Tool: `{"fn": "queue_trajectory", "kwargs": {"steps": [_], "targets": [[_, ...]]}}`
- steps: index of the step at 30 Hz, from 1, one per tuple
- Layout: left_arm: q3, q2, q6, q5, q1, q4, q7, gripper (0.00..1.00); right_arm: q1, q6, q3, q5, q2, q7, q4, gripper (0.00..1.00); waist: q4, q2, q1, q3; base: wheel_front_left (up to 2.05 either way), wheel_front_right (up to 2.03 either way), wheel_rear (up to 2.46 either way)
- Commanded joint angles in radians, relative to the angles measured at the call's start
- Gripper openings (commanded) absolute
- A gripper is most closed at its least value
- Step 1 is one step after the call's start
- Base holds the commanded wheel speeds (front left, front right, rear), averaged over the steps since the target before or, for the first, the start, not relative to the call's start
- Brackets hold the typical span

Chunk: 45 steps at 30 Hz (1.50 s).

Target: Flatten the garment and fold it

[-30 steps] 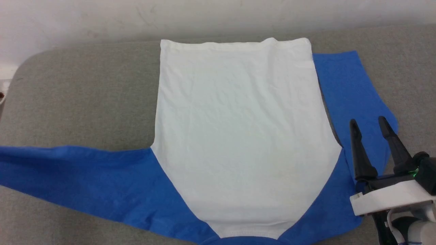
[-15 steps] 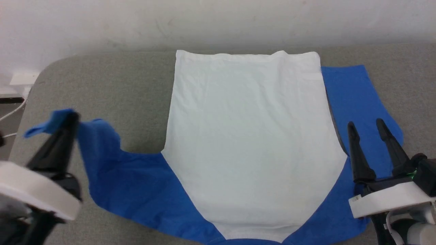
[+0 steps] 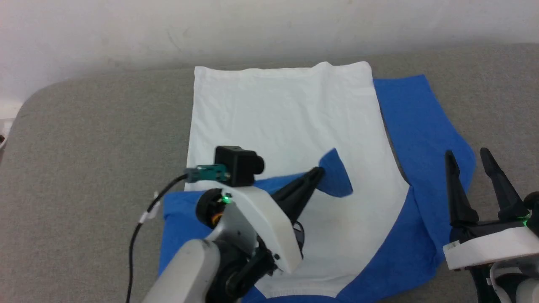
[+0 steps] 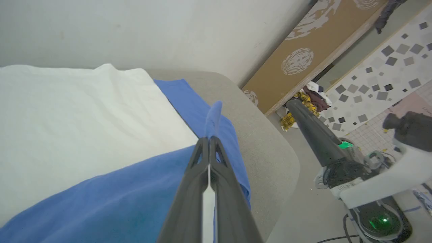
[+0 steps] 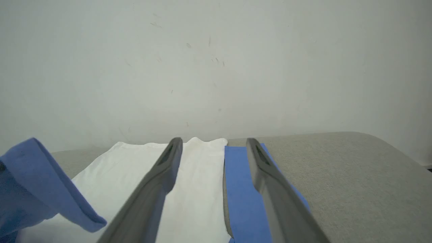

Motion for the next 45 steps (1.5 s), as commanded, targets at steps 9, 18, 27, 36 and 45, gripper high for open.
{"fn": "queue_trajectory", "kwargs": {"steps": [9,18,27,36,45], "targets": [[-0.163,-0.059,-0.065,0.056,-0.083,0.308,-0.023,0.00,-0.011,-0.002,0.012,0.016,0.002,-0.008,-0.001,1.00,-0.099,0.0000,0.0000,0.064,0.00,0.00,0.00],[-0.281,-0.072,-0.109,0.114,-0.125,0.540,-0.033,0.00,-0.030,-0.002,0.018,0.025,0.002,-0.026,0.023,1.00,-0.126,0.0000,0.0000,0.094,0.00,0.00,0.00],[-0.242,-0.080,-0.144,-0.004,-0.137,0.551,-0.094,1.00,-0.040,-0.002,0.016,0.011,0.002,-0.017,0.034,1.00,-0.094,0.0000,0.0000,0.083,0.00,0.00,0.00],[0.032,0.059,-0.057,0.058,-0.122,0.383,-0.471,1.00,-0.100,-0.002,-0.020,-0.026,0.002,0.014,0.063,1.00,-0.049,0.0000,0.0000,0.098,0.00,0.00,0.00],[0.254,0.198,0.079,0.202,-0.051,0.375,-0.725,1.00,-0.374,-0.002,-0.083,0.005,-0.060,0.116,0.277,1.00,-0.017,0.0000,0.0000,0.196,0.00,0.00,0.00]]}}
